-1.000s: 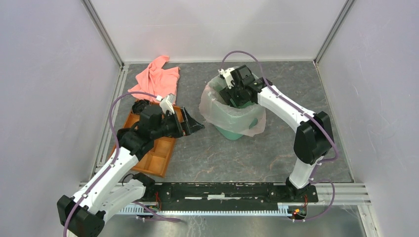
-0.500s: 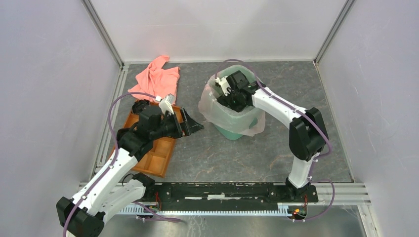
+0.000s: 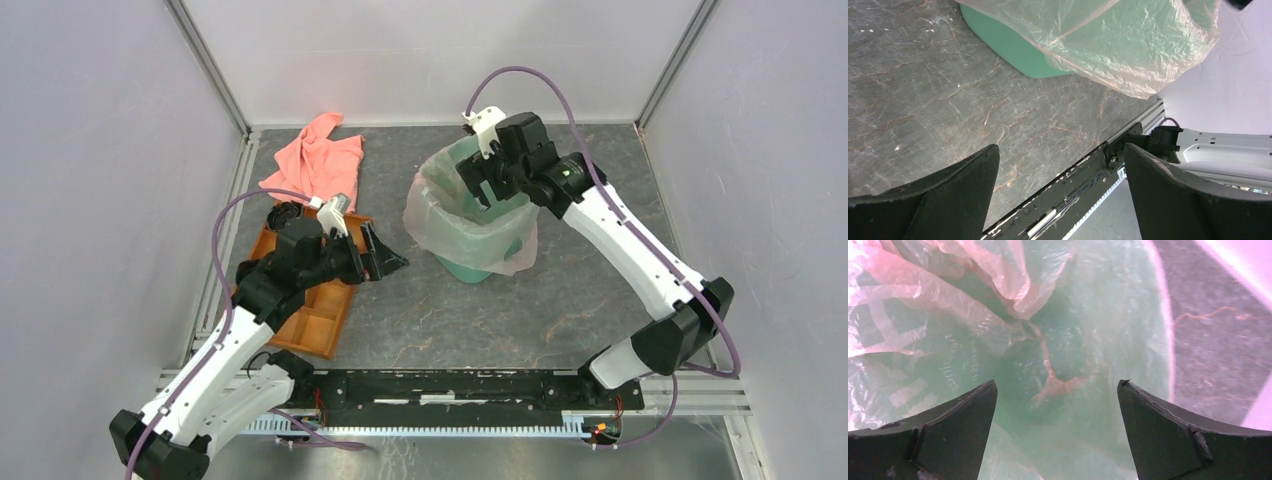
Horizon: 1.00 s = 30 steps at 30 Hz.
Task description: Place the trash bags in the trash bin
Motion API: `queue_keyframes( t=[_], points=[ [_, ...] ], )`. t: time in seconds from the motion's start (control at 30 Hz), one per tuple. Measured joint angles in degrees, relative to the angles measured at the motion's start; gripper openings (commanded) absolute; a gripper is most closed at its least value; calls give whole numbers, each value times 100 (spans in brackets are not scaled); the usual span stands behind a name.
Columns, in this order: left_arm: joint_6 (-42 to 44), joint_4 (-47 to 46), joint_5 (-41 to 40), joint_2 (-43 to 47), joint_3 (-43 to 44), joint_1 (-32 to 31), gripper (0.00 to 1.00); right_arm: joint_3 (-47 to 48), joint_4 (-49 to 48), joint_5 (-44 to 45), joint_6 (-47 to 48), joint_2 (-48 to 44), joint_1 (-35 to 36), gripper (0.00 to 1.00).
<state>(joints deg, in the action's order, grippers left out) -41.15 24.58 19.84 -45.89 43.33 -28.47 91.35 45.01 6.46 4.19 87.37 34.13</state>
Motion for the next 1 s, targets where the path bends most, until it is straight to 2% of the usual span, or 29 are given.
queue_keyframes(
  t=[0.1,0.23,0.27,0.37,0.47,0.6,0.73,0.83,1.0],
  points=[
    [107,186,-105,225,0,0,100,247,166,382,9,-149,225,98],
    [184,590,-518,793,57,-2,100,649,570,940,52,-229,1084,98],
    [184,723,-678,938,107,-4,100,791,625,1060,66,-229,1740,98],
    [181,1032,-1231,1528,273,-7,100,1056,612,1123,61,-229,2750,98],
    [177,1322,-1878,2221,501,-9,100,796,190,859,0,-243,3486,98],
    [175,1650,-2889,3029,951,-15,100,-278,-483,717,-365,-94,3713,98],
    [170,1930,-3635,3672,1119,-17,100,-1067,-780,1211,-769,649,3698,98],
    [168,2149,-4028,3917,1130,-17,100,-1150,-866,1613,-820,1237,3672,98],
    [175,2459,-4264,3733,1200,-17,100,-1084,-1266,2328,-892,2039,3440,98]
  ],
)
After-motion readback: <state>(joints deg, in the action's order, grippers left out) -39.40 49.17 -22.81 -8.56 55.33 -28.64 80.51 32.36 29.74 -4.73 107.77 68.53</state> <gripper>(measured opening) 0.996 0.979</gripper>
